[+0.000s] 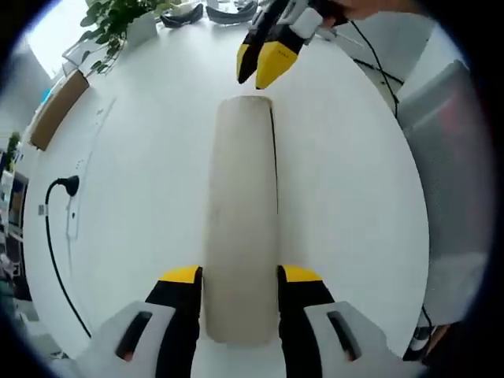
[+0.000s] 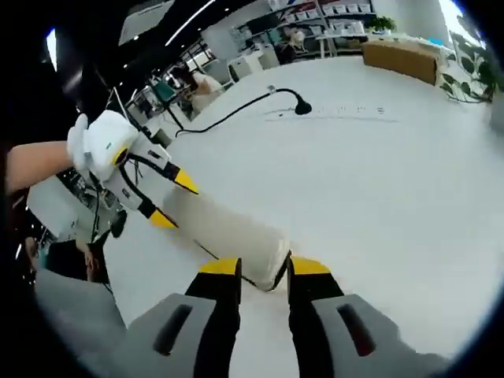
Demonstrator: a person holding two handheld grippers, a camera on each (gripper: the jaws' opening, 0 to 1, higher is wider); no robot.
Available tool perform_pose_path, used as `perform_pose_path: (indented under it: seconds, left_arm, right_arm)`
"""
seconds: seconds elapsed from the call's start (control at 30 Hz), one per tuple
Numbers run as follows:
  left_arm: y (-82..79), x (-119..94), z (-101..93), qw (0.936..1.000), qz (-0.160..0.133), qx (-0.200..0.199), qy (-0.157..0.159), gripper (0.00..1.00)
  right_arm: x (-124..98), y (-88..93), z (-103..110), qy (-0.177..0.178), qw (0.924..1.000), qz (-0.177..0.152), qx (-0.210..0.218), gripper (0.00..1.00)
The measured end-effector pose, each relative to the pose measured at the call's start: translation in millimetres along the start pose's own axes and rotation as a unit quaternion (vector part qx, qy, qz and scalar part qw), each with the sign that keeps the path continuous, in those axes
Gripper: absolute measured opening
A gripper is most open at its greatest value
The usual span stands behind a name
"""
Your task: Arrange the utensils inside the cutlery case until each visible utensil rests in its matching compartment.
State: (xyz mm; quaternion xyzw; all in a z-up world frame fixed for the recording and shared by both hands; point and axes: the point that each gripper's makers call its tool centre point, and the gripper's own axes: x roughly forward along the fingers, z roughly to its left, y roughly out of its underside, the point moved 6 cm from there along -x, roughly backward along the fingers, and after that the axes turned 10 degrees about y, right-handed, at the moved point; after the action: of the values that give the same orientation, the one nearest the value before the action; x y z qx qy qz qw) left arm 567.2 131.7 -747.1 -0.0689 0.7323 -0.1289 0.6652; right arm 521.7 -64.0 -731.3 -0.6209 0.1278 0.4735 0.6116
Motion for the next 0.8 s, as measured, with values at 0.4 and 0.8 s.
perform_pose_path:
  seconds: [0.4, 0.8]
  left_arm:
    - [-2.1, -2.6, -3.8, 0.9999, -0.011, 0.004, -0.007, 0.3]
    - [-5.9, -3.2, -10.8, 0.9993, -0.003, 0.036, -0.012, 0.27]
  right_arm:
    - [22.4, 3.3, -0.1, -0.011, 0.9932, 0.02, -0.114, 0.52]
    - [36.6, 5.1, -3.8, -0.017, 0.9835, 0.013, -0.18, 0.64]
